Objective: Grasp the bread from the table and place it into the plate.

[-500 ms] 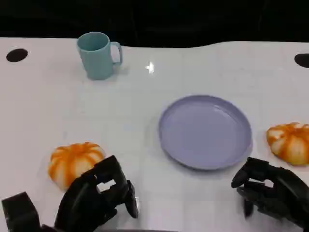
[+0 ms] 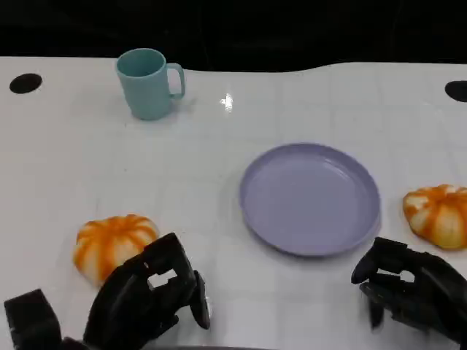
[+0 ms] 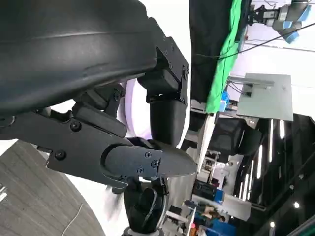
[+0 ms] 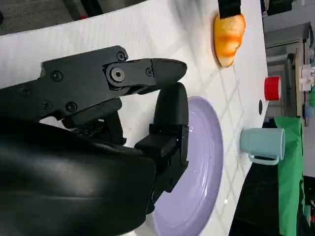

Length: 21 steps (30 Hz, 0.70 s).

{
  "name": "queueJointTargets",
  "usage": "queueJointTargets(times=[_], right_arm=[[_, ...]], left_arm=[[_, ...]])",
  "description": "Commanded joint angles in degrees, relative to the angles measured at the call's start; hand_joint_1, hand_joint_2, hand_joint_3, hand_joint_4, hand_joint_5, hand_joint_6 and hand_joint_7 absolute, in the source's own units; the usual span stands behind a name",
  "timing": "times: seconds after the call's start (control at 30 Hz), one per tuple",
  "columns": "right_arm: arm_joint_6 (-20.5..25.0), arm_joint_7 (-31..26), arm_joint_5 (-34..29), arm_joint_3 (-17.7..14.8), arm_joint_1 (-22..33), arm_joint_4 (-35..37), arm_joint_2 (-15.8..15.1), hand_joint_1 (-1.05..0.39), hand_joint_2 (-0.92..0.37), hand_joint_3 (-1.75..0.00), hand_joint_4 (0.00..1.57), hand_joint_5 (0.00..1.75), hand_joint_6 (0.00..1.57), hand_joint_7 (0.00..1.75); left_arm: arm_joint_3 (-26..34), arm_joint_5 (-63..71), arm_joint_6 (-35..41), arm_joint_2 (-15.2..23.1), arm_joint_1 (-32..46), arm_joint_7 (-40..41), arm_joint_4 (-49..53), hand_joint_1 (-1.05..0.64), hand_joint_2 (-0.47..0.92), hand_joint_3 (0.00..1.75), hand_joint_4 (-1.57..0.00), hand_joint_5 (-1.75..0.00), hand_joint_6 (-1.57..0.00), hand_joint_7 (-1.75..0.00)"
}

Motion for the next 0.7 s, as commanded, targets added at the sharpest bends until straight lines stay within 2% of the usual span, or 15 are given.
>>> queueJointTargets(times=[0.03,0.3,0.33,0.37,0.43,0.5,0.53,0.6,0.7], right_arm=[[1.0,0.2,-0.5,-0.3,1.1,1.5,-0.6,-0.52,-0.92,-0.3,0.67,1.75,0.65,1.4],[1.8,0.8,0.1,-0.7,0.9,1.5,-0.1,-0.51,-0.92,-0.29,0.67,1.75,0.64,1.4],[2.0,0.6,-0.1,-0.7,1.0,1.3,-0.1,-0.51,-0.92,-0.29,0.66,1.75,0.64,1.4],[2.2,0.5,-0.3,-0.6,1.1,1.1,-0.1,-0.51,-0.92,-0.29,0.66,1.75,0.64,1.4],[1.9,0.2,-0.6,-0.6,1.1,1.0,-0.1,-0.52,-0.92,-0.29,0.66,1.75,0.64,1.4],[1.4,-0.1,-1.2,-0.4,1.2,0.9,-0.2,-0.52,-0.92,-0.29,0.66,1.75,0.64,1.4],[1.3,0.1,-1.0,-0.4,1.1,1.0,-0.1,-0.52,-0.92,-0.29,0.66,1.75,0.64,1.41],[1.7,0.2,-0.5,-0.6,1.2,0.8,0.1,-0.51,-0.92,-0.29,0.66,1.75,0.64,1.41],[2.2,-0.1,-0.7,-0.5,1.3,0.3,0.1,-0.51,-0.92,-0.29,0.67,1.75,0.64,1.41]], left_arm=[[0.3,-0.5,0.1,0.3,0.3,-0.1,-0.4,-0.71,0.92,0.34,-0.8,-1.75,-0.54,-1.74],[0.4,-1.0,0.6,0.7,-0.1,-0.7,-0.8,-0.72,0.92,0.31,-0.78,-1.75,-0.54,-1.69],[0.5,-1.1,-0.1,0.5,0.1,-0.7,-1.2,-0.72,0.92,0.3,-0.72,-1.75,-0.54,-1.61],[0.6,-1.1,-0.6,0.4,0.2,-0.7,-1.5,-0.73,0.92,0.3,-0.62,-1.66,-0.52,-1.42],[0.7,-0.6,-2.6,0.1,0.2,-0.5,-1.6,-0.74,0.92,0.3,-0.54,-1.55,-0.5,-1.22],[0.3,1.7,-4.8,0.9,0.3,0.5,-3.0,-0.76,0.92,0.29,-0.5,-1.38,-0.46,-1.0],[0.0,3.7,-6.9,1.7,0.3,1.0,-3.4,-0.78,0.92,0.31,-0.45,-1.26,-0.42,-0.83],[-0.4,7.2,-10.2,2.8,0.2,2.2,-3.9,-0.78,0.92,0.34,-0.4,-1.18,-0.37,-0.7],[-0.9,10.5,-11.5,4.0,0.8,4.7,-5.9,-0.74,0.92,0.29,-0.34,-1.06,-0.36,-0.55]])
